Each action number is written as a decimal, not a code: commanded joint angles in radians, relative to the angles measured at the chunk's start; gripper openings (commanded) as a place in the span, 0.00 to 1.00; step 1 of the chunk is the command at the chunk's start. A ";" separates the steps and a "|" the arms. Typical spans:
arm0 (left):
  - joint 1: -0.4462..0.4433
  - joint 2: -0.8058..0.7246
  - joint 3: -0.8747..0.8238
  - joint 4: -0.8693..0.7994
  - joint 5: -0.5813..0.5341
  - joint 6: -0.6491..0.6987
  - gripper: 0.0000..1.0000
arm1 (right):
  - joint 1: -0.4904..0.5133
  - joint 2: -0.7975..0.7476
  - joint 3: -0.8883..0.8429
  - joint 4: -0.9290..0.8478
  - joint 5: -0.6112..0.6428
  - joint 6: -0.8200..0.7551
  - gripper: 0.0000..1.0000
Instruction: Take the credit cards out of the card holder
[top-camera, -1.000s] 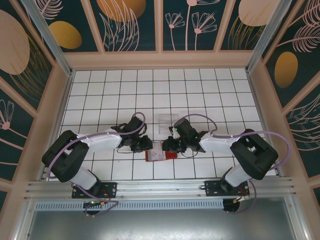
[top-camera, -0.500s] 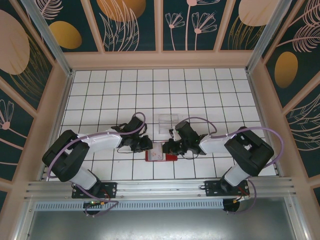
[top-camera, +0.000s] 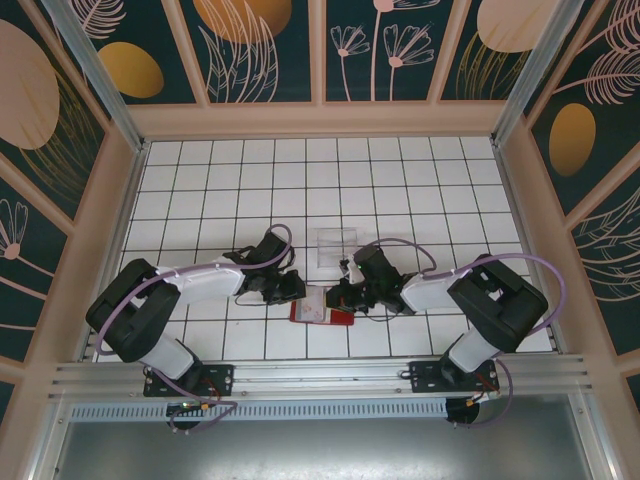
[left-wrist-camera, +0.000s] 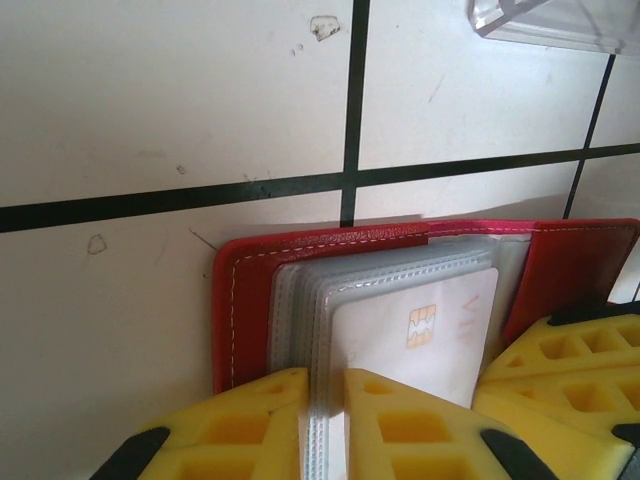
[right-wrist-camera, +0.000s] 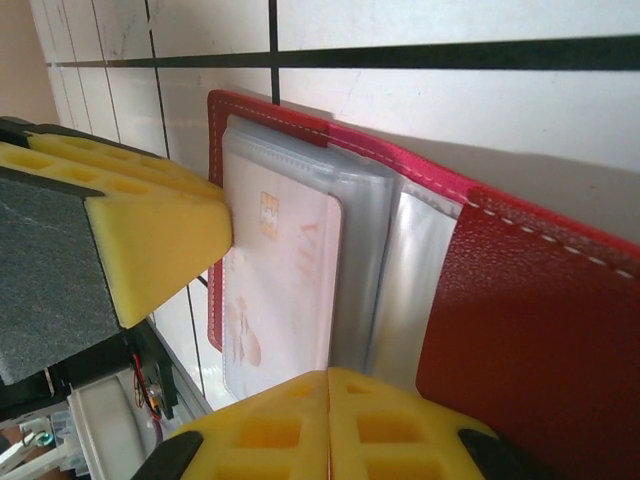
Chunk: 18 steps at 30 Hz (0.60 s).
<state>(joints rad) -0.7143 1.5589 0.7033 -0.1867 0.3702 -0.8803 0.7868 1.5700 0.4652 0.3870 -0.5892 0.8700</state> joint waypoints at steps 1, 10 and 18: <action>-0.008 0.050 -0.024 -0.070 -0.028 0.016 0.18 | -0.005 0.005 -0.017 0.073 -0.032 0.031 0.10; -0.008 0.055 -0.019 -0.073 -0.027 0.018 0.18 | -0.015 -0.017 -0.042 0.083 -0.015 0.057 0.11; -0.008 0.057 -0.018 -0.073 -0.026 0.018 0.18 | -0.023 0.024 -0.042 0.057 -0.002 0.056 0.10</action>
<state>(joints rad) -0.7143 1.5665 0.7074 -0.1825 0.3832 -0.8799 0.7757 1.5738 0.4381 0.4458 -0.6037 0.9234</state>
